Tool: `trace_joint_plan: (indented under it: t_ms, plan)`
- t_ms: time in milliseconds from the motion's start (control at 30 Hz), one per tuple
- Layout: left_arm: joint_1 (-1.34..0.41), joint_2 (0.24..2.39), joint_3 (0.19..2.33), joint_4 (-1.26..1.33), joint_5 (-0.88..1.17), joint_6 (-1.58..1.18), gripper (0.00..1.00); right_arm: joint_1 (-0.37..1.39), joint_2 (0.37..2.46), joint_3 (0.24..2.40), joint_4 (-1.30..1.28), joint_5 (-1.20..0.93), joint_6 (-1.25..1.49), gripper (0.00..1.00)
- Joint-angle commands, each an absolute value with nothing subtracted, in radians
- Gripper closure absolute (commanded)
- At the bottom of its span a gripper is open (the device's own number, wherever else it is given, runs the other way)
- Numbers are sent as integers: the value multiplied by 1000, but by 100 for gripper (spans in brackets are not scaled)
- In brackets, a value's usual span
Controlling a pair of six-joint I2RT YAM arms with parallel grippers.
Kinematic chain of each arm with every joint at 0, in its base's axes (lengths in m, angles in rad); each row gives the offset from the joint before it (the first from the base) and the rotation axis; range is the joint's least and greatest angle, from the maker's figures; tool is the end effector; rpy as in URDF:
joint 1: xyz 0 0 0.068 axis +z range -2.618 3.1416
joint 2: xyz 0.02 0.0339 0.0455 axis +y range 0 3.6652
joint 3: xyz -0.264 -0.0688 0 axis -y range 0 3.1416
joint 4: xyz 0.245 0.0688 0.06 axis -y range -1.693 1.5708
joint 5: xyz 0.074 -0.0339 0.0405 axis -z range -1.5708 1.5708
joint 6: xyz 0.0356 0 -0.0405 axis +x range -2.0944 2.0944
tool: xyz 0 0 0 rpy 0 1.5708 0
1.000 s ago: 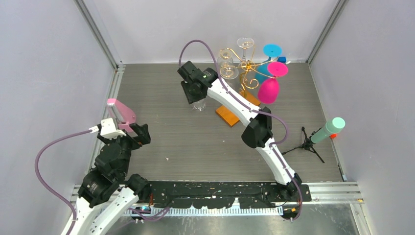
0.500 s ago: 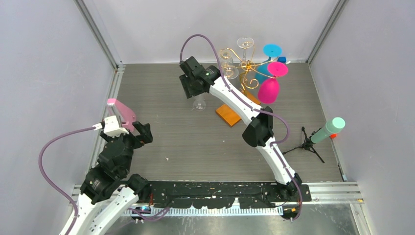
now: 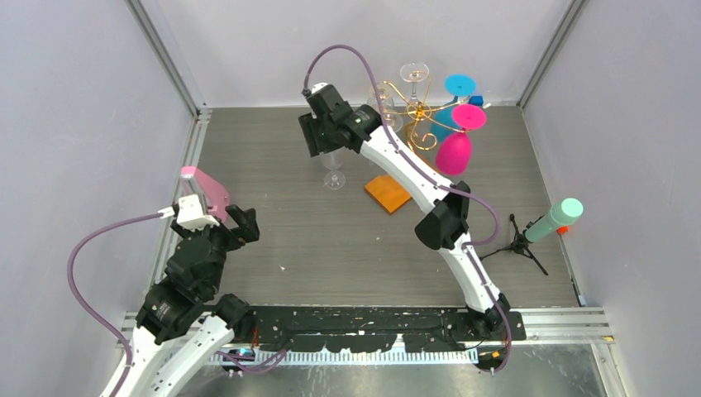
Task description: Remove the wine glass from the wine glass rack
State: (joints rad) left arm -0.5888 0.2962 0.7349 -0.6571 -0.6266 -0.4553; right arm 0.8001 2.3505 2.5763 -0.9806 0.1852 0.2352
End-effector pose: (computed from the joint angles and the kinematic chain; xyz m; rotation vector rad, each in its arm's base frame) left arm 0.0650 -0.0183 0.3267 -0.3266 1.7208 -0.2022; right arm 0.3602 0.3616 0.3399 -0.5591 2.2619 0.3101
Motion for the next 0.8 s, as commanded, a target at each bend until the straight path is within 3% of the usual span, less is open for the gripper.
trace_joint_plan:
  t_ms: [0,200,400,633,767]
  plan:
    - [-590,315,758,-592,-560,-405,0,813,2155,2609,-897,60,256,39]
    - [-591,334,774,-547,-434,-373,0,833,2019,2551,-890,19,291,40]
    - [-590,417,840,-415,-44,-291,0,835,1851,2456,-928,75,326,56]
    - [-591,749,1056,-358,119,-495,1,835,1624,2220,-944,237,342,56]
    - [-590,958,1202,-296,245,-655,9,834,1480,2112,-984,363,351,56]
